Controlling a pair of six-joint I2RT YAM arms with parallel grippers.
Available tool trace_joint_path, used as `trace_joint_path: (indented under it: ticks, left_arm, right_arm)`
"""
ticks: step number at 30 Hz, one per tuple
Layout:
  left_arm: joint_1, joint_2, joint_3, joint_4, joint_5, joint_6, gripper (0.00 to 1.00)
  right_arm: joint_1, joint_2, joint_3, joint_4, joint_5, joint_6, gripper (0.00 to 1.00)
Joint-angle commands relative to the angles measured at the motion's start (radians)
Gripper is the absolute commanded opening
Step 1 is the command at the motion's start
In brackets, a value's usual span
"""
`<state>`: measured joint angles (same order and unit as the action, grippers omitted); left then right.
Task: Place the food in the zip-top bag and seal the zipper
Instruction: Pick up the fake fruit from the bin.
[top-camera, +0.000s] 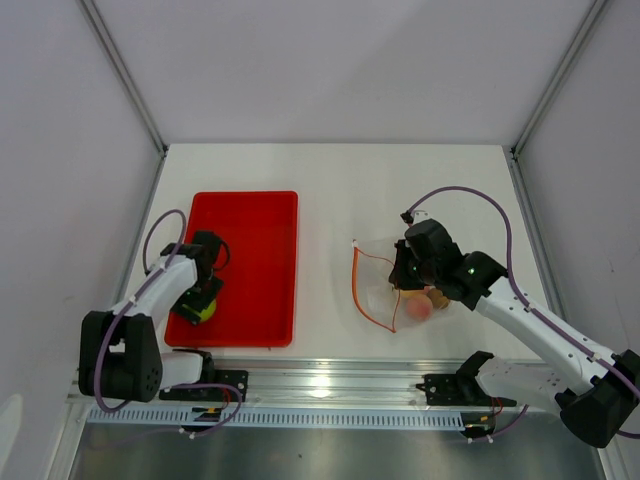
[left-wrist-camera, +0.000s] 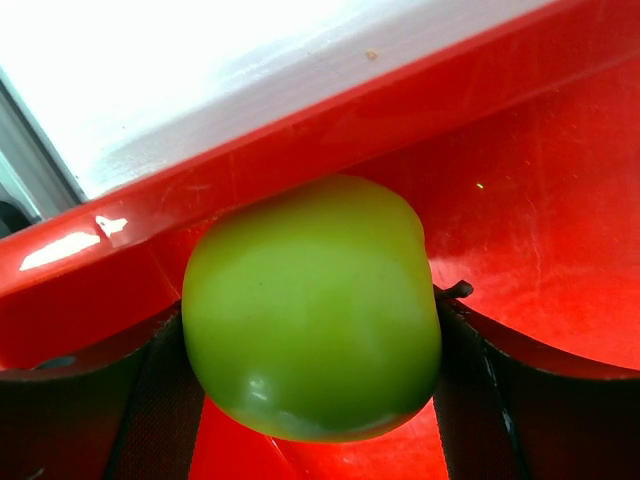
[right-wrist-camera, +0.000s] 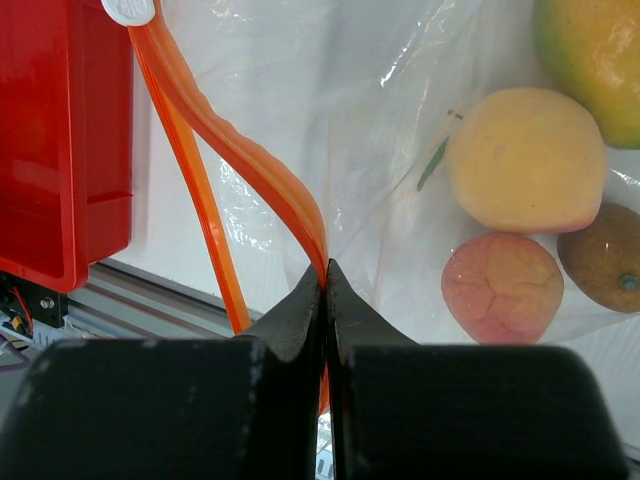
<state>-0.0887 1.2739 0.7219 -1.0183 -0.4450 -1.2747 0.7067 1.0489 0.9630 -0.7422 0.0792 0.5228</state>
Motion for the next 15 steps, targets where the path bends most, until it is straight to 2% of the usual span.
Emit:
trace_joint_path:
  ticks: [1,6,9,11,13,15]
  left_arm:
    - [0.01,-0.059,0.008,0.004,0.028,0.021,0.5]
    - [0.006,-0.134,0.028,0.046,0.112,0.104,0.4]
    - [-0.026,-0.208,0.05,0.066,0.126,0.144,0.3]
    - [-0.054,-0.269,0.056,0.083,0.138,0.162,0.21]
    - [-0.068,-0.307,0.063,0.119,0.163,0.198,0.02]
    - [-0.077,-0.358,0.073,0.141,0.193,0.239,0.01]
  right_arm:
    - [-0.004,-0.015,0.002,0.017,-0.006,-0.007,0.0]
    - [-0.004,-0.015,0.003,0.02,-0.01,-0.004,0.0]
    - [-0.004,-0.01,0.006,0.023,-0.012,-0.001,0.0]
    - [-0.003,-0.01,0.006,0.027,-0.016,0.002,0.0]
    - [-0.003,-0.009,0.006,0.026,-0.016,0.003,0.0]
    - [-0.001,-0.007,0.006,0.027,-0.019,0.005,0.0]
